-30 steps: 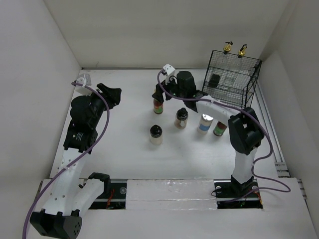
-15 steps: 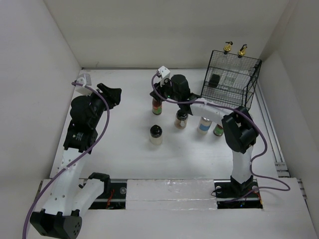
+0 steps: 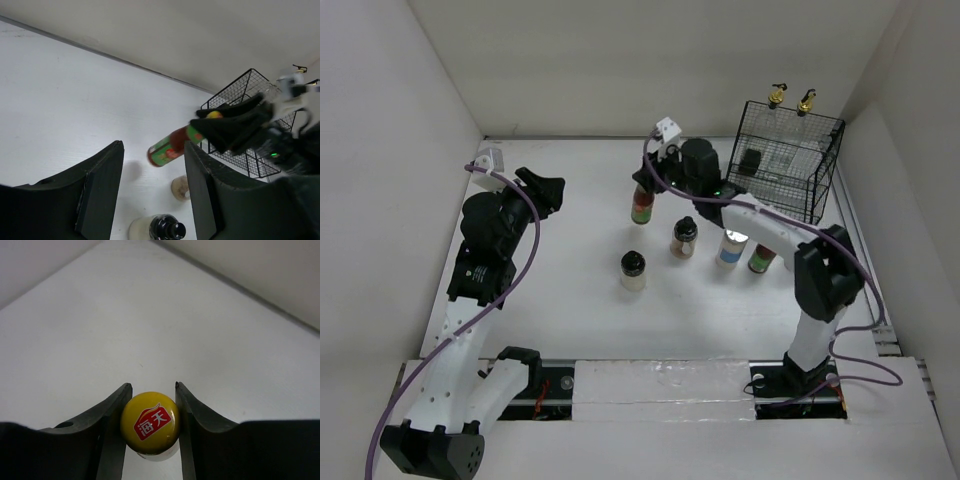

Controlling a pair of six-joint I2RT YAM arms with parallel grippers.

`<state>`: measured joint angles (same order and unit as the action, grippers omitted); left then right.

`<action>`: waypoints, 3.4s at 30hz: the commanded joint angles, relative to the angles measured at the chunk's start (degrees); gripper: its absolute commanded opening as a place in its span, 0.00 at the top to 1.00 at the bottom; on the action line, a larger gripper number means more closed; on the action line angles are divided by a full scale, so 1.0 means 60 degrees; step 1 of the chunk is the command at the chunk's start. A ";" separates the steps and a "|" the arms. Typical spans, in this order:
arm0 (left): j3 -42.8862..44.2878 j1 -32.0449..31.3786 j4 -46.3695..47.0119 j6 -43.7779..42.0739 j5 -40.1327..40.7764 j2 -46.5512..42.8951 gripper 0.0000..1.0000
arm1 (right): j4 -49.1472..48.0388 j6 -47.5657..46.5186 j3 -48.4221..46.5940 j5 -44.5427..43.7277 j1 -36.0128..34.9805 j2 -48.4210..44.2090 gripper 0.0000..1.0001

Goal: Organize the condiment bottles

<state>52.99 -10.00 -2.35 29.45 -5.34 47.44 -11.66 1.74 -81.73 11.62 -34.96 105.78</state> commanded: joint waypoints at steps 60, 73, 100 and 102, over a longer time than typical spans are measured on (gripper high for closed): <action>0.0089 0.0055 0.0641 0.0057 -0.0222 -0.0187 0.53 | 0.1182 0.0472 -0.3458 -0.2918 0.7614 0.0548 0.93; 0.0089 0.0055 0.0641 -0.0031 -0.0135 -0.0275 0.53 | 0.1182 0.0384 -0.3048 -0.3371 0.7350 0.0873 0.76; 0.0001 0.0055 0.0729 0.0145 -0.0442 -0.0276 0.53 | 0.0857 0.2083 0.4682 -0.5714 0.3748 -0.7077 0.61; 0.0001 0.0055 0.0729 0.0145 -0.0354 -0.0275 0.53 | 0.1326 0.2083 0.5110 -0.5964 0.3324 -0.7651 0.43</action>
<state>52.99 -10.00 -1.45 29.93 -6.92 46.28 -4.86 13.15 -53.12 -18.31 -13.17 64.95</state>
